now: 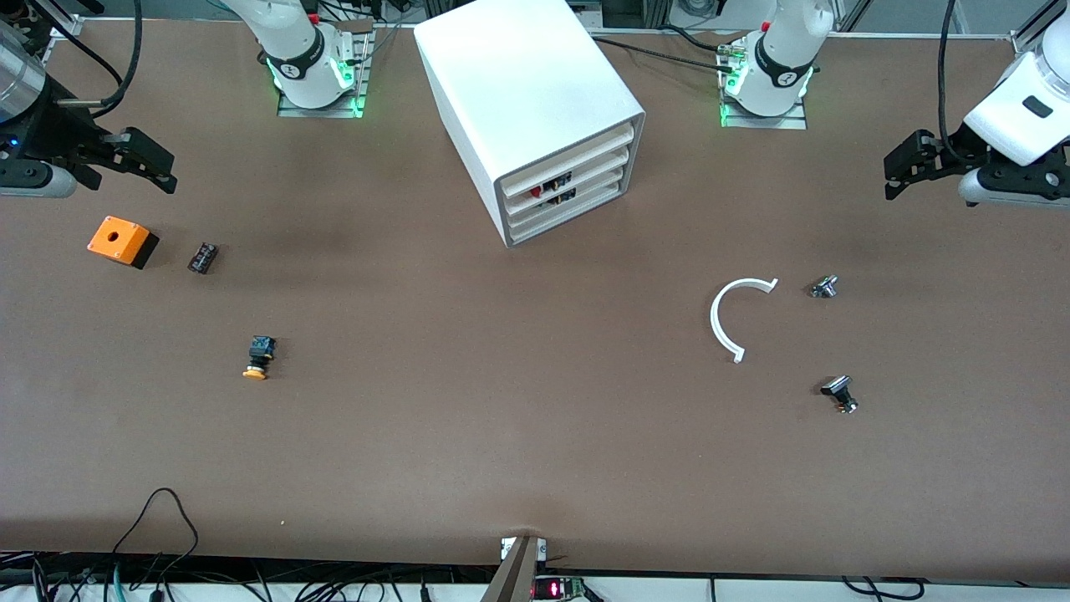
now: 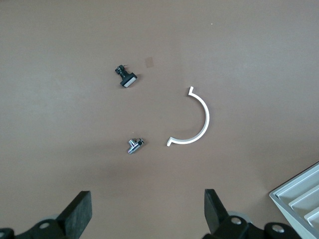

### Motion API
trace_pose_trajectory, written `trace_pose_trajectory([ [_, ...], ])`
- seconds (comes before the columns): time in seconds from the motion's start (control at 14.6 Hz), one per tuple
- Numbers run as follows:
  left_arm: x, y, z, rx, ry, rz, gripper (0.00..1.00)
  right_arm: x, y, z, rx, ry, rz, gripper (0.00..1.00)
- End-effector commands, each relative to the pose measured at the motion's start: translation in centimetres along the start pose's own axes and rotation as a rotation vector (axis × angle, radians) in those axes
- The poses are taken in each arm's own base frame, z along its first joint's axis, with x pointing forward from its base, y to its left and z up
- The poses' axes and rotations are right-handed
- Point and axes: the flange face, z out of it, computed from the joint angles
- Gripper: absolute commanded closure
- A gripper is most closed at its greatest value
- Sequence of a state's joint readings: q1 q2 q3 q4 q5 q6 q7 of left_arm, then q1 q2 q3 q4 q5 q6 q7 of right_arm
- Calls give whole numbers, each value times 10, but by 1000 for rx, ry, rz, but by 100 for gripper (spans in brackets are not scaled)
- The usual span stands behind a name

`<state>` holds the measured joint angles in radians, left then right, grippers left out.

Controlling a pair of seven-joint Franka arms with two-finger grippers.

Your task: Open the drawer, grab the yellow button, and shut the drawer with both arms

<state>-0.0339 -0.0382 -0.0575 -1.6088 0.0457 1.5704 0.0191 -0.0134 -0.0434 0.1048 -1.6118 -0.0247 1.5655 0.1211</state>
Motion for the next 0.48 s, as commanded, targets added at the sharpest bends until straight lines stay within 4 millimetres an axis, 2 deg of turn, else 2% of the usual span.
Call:
trace_pose_trajectory([
  [0.0,3,-4,-3,-14,3,-6,1,6,-2,-14,24,34,14,1],
  [0.27,0,-19,-1,-13,-13,-31,1,9,-2,-18,27,40,12,1],
  [0.41,1,-19,2,-14,-18,-34,1,9,-2,-19,26,40,12,1],
])
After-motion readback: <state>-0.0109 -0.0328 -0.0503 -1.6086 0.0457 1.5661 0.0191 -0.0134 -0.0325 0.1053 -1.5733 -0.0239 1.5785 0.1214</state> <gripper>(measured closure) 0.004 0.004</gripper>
